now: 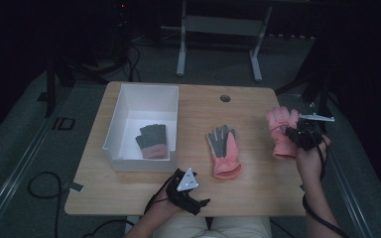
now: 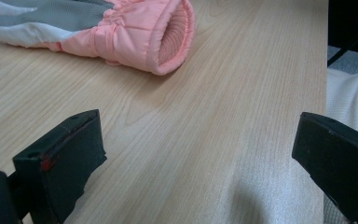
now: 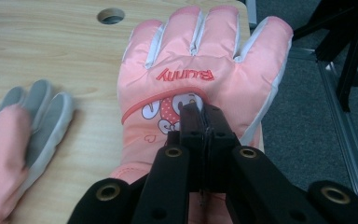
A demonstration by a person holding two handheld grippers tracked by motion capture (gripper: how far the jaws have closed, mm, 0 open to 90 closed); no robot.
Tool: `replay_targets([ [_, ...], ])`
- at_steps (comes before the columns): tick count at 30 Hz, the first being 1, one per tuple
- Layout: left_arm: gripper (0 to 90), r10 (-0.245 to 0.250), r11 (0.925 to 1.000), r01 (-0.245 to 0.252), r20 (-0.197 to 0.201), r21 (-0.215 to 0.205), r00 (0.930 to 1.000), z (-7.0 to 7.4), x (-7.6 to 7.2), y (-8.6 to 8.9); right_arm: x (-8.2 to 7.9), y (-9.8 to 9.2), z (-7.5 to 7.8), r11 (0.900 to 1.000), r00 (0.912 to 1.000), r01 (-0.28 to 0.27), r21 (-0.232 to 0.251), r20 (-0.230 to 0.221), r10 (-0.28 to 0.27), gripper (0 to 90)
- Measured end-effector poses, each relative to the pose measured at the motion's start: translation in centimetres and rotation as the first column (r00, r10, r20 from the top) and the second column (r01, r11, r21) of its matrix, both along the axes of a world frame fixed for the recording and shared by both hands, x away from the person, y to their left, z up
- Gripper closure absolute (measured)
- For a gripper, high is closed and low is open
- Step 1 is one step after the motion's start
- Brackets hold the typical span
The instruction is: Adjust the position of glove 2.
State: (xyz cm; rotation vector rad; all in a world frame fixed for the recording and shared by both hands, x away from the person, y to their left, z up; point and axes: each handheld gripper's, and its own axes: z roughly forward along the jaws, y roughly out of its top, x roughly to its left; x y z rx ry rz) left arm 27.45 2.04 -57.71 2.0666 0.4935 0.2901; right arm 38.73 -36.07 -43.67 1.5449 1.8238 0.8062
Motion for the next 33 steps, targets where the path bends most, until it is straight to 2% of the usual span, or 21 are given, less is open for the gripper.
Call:
replay_targets([
  [6,2.0,0.001,1.0000,-0.001,0.000,-0.001,1.0000,0.0,0.0,0.0,-2.8,1.2,-0.9,0.999,0.9998,-0.015,-0.030,0.015,0.015,88.5],
  [12,2.0,-0.002,1.0000,0.002,-0.002,0.000,1.0000,-0.1,0.1,0.0,-3.8,1.6,-2.5,1.000,0.9995,-0.030,-0.006,-0.005,0.030,88.5],
  [14,1.9,-0.004,1.0000,0.004,-0.004,0.002,1.0000,-0.1,0.1,0.0,-4.0,1.8,-3.5,0.999,0.9994,-0.032,-0.001,-0.017,0.032,88.5],
  [21,2.0,-0.008,1.0000,0.008,-0.001,0.002,1.0000,-0.1,0.0,0.0,-3.2,1.7,-5.3,1.000,0.9987,-0.028,0.006,-0.042,0.029,88.4],
  [29,2.0,-0.014,0.9999,0.014,0.001,-0.002,0.9999,-0.1,0.0,-0.1,-1.8,1.9,-8.1,1.000,0.9943,-0.020,0.001,-0.105,0.020,88.3],
  [33,2.0,-0.015,0.9999,0.015,0.001,0.003,0.9999,-0.1,0.0,-0.1,-1.6,1.6,-9.1,1.000,0.9943,-0.026,0.010,-0.103,0.027,87.8],
])
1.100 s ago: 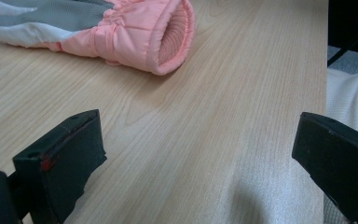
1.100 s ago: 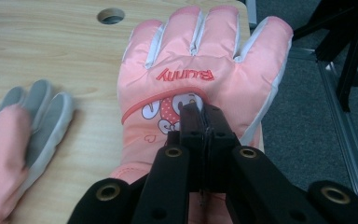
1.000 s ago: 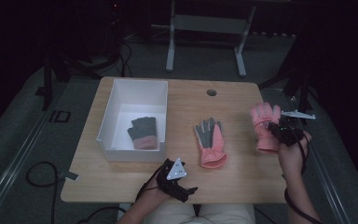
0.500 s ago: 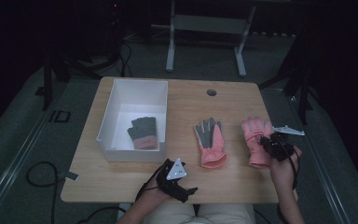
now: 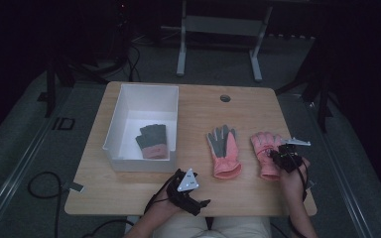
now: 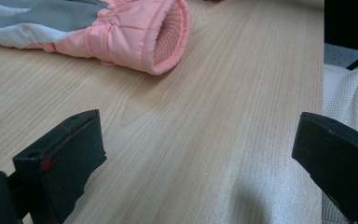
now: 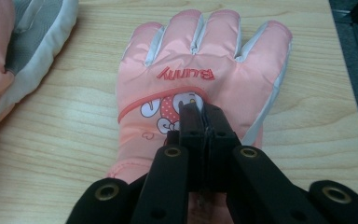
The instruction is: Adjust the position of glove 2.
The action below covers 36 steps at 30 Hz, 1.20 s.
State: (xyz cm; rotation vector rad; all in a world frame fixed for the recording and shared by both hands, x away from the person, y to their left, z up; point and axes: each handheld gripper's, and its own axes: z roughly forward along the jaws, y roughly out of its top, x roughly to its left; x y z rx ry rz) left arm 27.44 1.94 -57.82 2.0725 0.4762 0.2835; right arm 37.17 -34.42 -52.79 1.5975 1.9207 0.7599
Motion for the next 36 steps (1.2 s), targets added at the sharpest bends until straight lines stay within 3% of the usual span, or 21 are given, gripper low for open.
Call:
replay_targets([
  [5,2.0,-0.003,1.0000,0.003,-0.002,-0.004,1.0000,0.0,0.0,0.0,0.1,-0.3,-0.3,1.000,0.9997,-0.023,-0.004,-0.003,0.023,85.1],
  [11,2.0,-0.002,1.0000,0.002,0.000,-0.003,1.0000,0.0,0.0,0.0,-0.8,-0.6,1.4,0.997,0.9968,-0.071,-0.030,0.033,0.072,69.5],
  [15,2.0,-0.003,1.0000,0.003,-0.001,-0.001,1.0000,0.0,0.0,0.0,-0.8,-0.9,2.4,0.989,0.9881,-0.137,-0.047,0.065,0.140,60.8],
  [21,2.0,-0.001,1.0000,0.001,0.000,0.002,1.0000,0.0,0.0,0.0,0.0,-0.8,1.4,0.985,0.9870,-0.157,-0.078,0.023,0.159,56.1],
  [24,2.0,-0.002,1.0000,0.002,-0.003,-0.005,1.0000,0.0,0.0,0.0,0.3,-0.7,0.4,0.987,0.9894,-0.145,-0.068,-0.006,0.145,59.9],
  [29,2.0,-0.008,1.0000,0.008,-0.001,-0.003,1.0000,0.0,0.0,0.0,0.8,-0.5,-0.4,0.987,0.9911,-0.133,-0.091,-0.019,0.131,63.6],
  [36,2.0,-0.005,1.0000,0.005,0.004,0.000,1.0000,0.0,0.0,-0.1,1.2,-0.6,-0.7,0.994,0.9948,-0.100,-0.040,-0.025,0.099,84.0],
])
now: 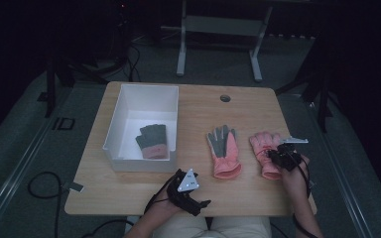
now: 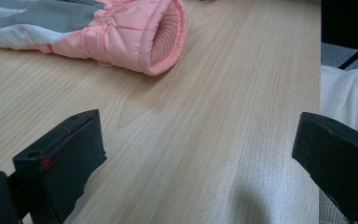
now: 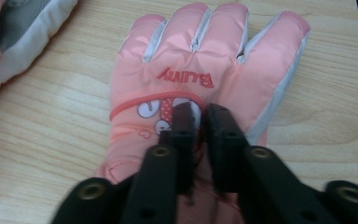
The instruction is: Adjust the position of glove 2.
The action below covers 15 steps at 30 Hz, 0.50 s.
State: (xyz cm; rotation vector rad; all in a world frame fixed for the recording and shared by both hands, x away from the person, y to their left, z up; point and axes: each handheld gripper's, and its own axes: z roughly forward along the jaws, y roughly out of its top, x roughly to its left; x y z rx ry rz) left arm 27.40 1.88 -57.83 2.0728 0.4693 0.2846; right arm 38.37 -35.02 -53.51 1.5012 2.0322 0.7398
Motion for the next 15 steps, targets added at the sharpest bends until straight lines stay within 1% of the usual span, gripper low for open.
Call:
replay_targets([
  [1,2.0,0.000,1.0000,0.000,0.000,0.001,1.0000,0.0,0.0,0.0,0.0,0.1,0.1,1.000,1.0000,0.006,0.000,0.001,-0.006,85.0],
  [4,1.9,0.001,1.0000,-0.001,-0.002,-0.004,1.0000,0.0,0.0,0.0,-0.2,0.1,0.8,0.999,0.9995,0.029,0.032,0.007,-0.030,86.9],
  [8,2.0,0.001,1.0000,-0.001,-0.002,0.002,1.0000,0.0,0.0,0.0,-0.5,0.4,2.5,0.999,0.9991,0.032,0.035,0.028,-0.033,87.4],
  [12,2.0,0.007,1.0000,-0.007,0.005,0.003,1.0000,0.0,0.0,0.0,-1.1,1.2,5.2,0.998,0.9964,0.032,0.054,0.077,-0.036,87.5],
  [15,2.0,0.009,1.0000,-0.009,0.003,0.001,1.0000,0.0,0.0,0.0,-1.5,2.4,7.5,0.998,0.9928,0.019,0.052,0.118,-0.025,87.6],
])
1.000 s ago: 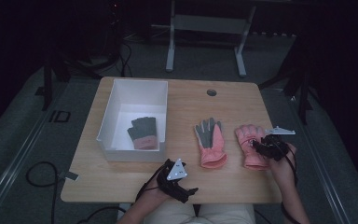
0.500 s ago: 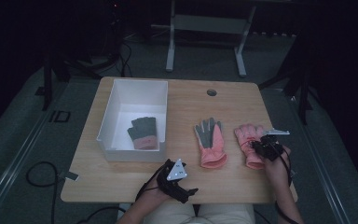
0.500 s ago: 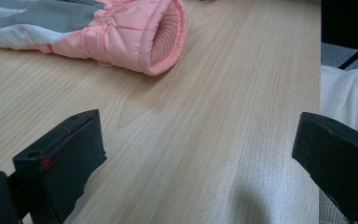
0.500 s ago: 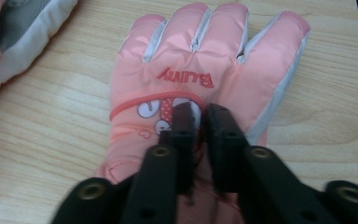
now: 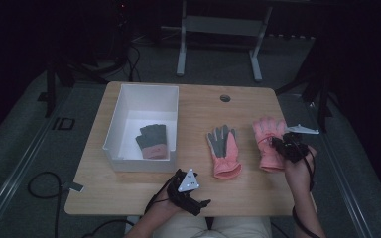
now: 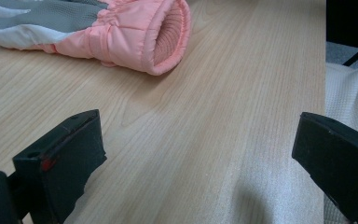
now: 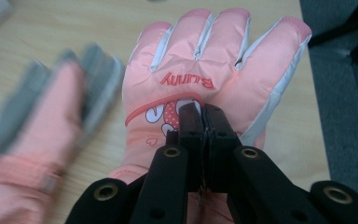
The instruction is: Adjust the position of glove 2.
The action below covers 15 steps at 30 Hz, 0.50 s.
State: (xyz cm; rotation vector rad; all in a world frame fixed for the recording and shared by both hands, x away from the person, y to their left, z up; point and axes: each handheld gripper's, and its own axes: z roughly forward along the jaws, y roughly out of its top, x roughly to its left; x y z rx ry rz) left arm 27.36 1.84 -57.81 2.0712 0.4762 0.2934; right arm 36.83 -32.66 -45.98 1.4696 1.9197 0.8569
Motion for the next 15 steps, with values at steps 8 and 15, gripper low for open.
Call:
replay_targets([
  [8,2.0,-0.001,1.0000,0.001,0.003,0.002,1.0000,0.0,0.0,0.0,-0.3,4.1,4.0,1.000,0.9984,-0.024,0.015,0.051,0.023,87.5],
  [15,2.0,0.000,1.0000,0.000,-0.007,-0.007,1.0000,0.0,0.0,0.0,0.0,8.8,4.0,0.996,0.9967,-0.078,0.032,0.025,0.077,87.6],
])
